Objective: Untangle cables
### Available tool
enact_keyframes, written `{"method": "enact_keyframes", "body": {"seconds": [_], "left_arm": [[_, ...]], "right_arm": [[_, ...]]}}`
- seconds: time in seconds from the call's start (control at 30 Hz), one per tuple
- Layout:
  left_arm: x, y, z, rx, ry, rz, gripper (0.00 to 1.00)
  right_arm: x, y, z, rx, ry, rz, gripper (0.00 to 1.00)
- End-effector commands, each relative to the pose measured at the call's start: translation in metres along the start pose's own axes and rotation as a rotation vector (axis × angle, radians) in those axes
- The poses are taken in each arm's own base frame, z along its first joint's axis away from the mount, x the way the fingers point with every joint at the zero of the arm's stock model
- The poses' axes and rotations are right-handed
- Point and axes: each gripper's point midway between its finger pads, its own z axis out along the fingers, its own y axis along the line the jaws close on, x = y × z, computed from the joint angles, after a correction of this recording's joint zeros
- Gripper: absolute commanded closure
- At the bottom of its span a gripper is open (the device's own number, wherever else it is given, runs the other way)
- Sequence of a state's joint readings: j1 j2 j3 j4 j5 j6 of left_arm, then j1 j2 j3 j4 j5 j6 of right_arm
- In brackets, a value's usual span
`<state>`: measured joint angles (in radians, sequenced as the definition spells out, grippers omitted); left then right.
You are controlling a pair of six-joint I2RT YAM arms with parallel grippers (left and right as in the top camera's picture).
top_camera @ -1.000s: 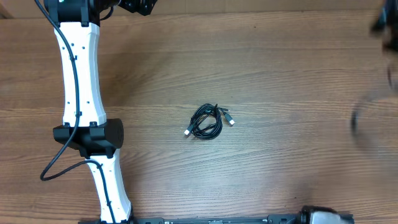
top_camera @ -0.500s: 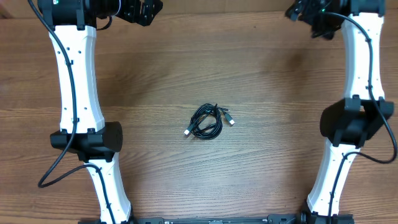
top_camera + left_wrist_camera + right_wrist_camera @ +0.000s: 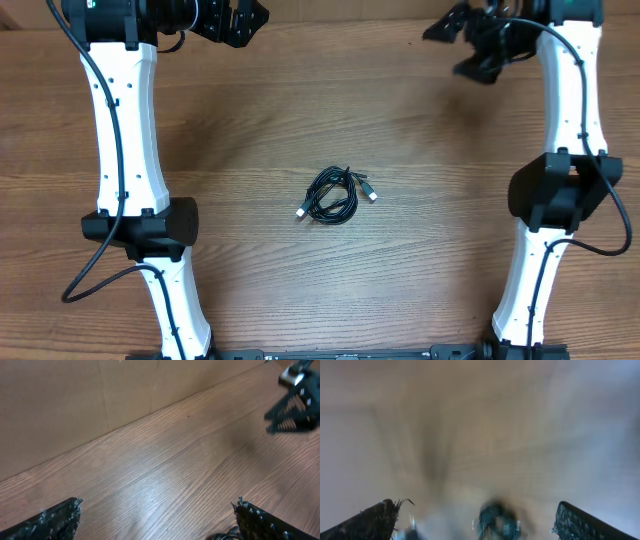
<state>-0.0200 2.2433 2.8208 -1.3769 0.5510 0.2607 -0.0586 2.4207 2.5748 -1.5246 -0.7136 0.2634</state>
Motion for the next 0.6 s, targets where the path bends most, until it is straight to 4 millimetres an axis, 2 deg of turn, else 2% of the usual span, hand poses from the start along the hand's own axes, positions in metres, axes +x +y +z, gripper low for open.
{"method": "enact_keyframes", "body": {"seconds": [0.0,0.07,0.17,0.3,0.4,0.47,0.53,0.57], "left_arm": [[-0.009,-0.012,-0.015,0.009,-0.033,0.015,0.00],[-0.008,-0.008,-0.016,-0.009,-0.026,0.010,0.00],[-0.003,0.000,-0.018,-0.037,-0.010,-0.004,0.01],[0.013,0.009,-0.023,-0.053,0.042,-0.051,0.01],[0.021,0.018,-0.028,-0.078,0.067,-0.078,0.00],[0.025,0.025,-0.032,-0.095,0.076,-0.092,0.00],[0.027,0.030,-0.034,-0.104,0.078,-0.101,0.00],[0.028,0.032,-0.036,-0.107,0.078,-0.106,0.00]], "right_arm": [[0.055,0.044,0.010,0.094,0.088,-0.167,0.01],[0.072,0.040,0.024,0.234,0.115,-0.211,0.00],[0.095,0.062,0.038,0.367,0.088,-0.351,0.00],[0.119,0.088,0.031,0.643,-0.075,-0.499,0.00],[0.140,0.114,0.024,0.683,-0.139,-0.607,0.00],[0.158,0.130,0.022,0.646,-0.139,-0.647,0.00],[0.170,0.145,0.011,0.594,-0.153,-0.657,0.00],[0.173,0.150,0.000,0.574,-0.188,-0.628,0.00]]}}
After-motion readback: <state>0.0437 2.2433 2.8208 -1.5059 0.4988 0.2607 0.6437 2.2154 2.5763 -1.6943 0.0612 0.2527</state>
